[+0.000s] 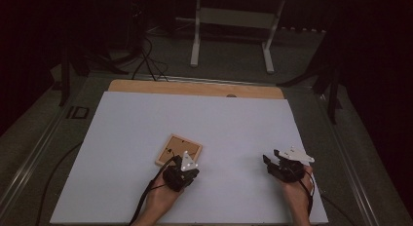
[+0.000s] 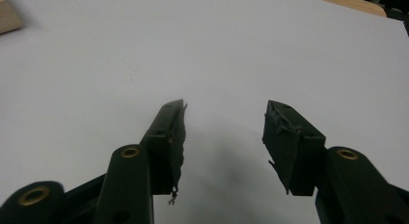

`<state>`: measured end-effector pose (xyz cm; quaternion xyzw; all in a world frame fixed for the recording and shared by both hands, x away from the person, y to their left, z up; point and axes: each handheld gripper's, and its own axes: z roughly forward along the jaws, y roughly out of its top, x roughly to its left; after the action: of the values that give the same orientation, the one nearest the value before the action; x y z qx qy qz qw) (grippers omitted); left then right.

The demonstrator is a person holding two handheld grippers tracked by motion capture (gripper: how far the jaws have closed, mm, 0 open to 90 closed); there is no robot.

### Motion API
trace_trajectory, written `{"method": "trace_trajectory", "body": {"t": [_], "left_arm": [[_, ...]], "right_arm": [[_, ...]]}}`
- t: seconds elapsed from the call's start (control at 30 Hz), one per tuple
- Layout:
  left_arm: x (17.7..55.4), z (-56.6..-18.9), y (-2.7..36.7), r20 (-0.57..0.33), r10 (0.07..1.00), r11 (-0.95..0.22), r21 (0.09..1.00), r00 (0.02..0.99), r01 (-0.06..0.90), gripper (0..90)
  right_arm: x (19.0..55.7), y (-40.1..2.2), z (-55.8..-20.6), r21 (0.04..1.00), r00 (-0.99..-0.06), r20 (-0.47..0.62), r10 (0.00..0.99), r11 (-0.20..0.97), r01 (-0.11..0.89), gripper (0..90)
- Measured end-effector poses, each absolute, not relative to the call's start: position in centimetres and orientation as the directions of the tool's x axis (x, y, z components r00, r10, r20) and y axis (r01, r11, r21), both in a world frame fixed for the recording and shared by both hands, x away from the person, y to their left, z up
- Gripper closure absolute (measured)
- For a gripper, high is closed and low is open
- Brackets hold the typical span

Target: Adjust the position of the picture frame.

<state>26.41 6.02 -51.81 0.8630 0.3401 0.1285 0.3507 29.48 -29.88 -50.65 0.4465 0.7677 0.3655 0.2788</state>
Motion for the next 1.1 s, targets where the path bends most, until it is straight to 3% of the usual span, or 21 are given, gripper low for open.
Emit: {"method": "trace_trajectory", "body": {"t": [0.53, 1.1], "left_arm": [[26.4, -51.5, 13.3, -0.063, 0.79, -0.42, 0.67, 0.61, 0.612, 89.8], [28.9, -51.0, 19.2, -0.105, 0.911, -0.222, 0.689, 0.398, 0.69, 89.7]], "right_arm": [[29.5, -29.8, -50.6, 0.81, -0.445, -0.101, 0.89, 0.333, 0.482, 49.2], [29.5, -29.9, -50.6, 0.811, -0.444, -0.099, 0.891, 0.331, 0.483, 49.2]]}}
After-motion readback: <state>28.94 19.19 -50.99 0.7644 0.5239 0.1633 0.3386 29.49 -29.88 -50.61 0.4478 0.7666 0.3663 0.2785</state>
